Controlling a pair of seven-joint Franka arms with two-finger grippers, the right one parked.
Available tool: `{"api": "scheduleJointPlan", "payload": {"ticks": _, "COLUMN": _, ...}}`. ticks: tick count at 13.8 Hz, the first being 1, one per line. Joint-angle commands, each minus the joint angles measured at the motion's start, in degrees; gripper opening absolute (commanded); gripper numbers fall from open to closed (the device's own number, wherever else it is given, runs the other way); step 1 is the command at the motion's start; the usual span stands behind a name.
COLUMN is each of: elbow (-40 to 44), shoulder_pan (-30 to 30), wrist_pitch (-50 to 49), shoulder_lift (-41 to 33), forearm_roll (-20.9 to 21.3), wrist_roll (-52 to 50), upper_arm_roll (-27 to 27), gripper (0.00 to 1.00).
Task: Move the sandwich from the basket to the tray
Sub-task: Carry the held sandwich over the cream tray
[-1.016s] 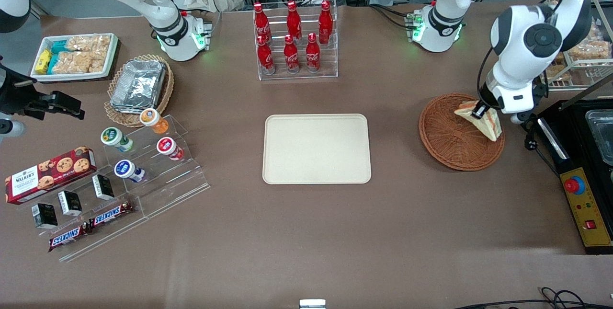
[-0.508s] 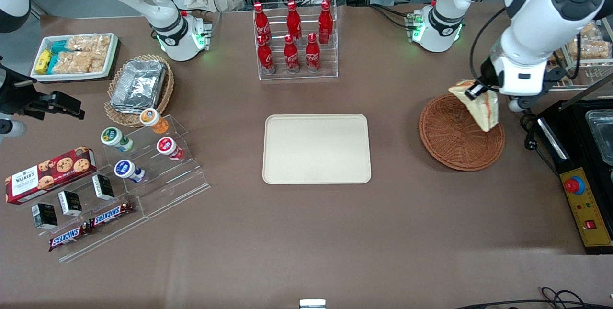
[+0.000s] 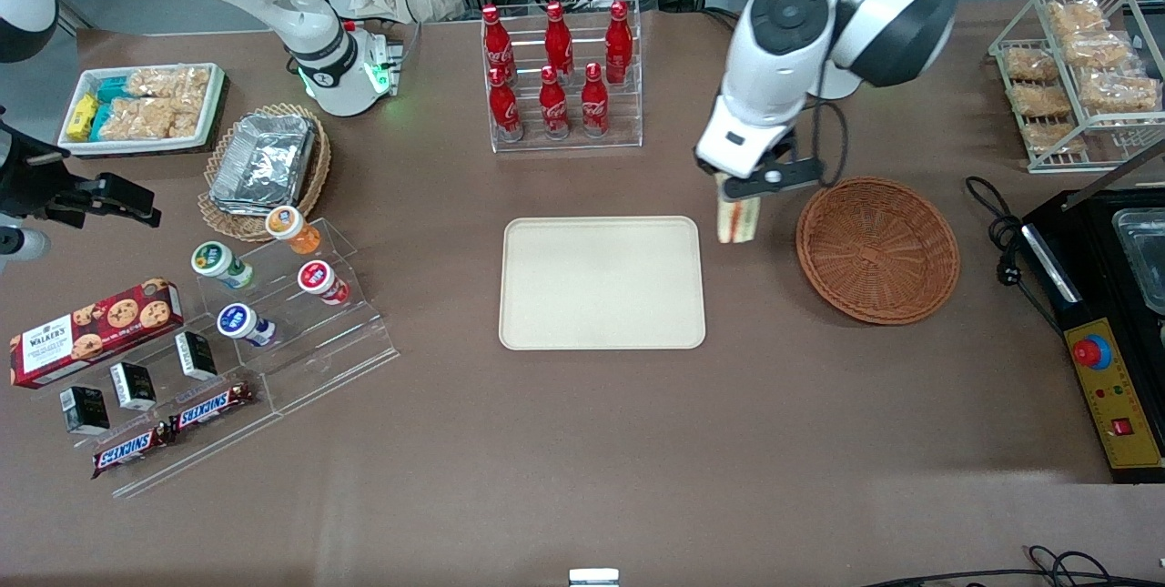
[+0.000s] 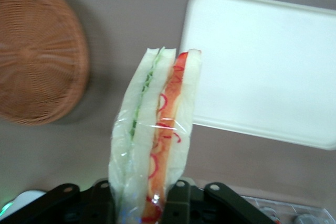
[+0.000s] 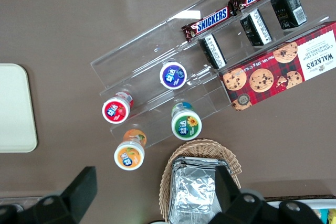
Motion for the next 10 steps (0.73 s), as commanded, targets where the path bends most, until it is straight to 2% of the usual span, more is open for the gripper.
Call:
{"api": "scheduleJointPlan", "payload": {"ticks": 1, "elbow": -1.7, "shoulder_pan": -2.0, "wrist_pitch": 6.3, "shoulder_lift": 3.1, "forearm_roll": -2.2, "wrist_roll": 3.8, "upper_arm_roll": 1.1, "gripper": 0.00}}
{"api": "scheduleJointPlan", "payload": {"ticks": 5, "elbow": -11.5, "shoulder_pan": -4.5, "wrist_pitch": 26.3, "shoulder_lift": 8.8, "forearm_roll": -1.8, "wrist_roll": 3.9, "upper_arm_roll": 1.1, "gripper": 0.00}}
{"api": "scheduleJointPlan", "payload": {"ticks": 10, "elbow": -11.4, "shoulder_pan": -5.1, "wrist_pitch": 32.6, "shoulder_lift": 16.6, "forearm_roll": -0.9, "wrist_roll": 4.1, "upper_arm_roll": 1.4, "gripper": 0.00}}
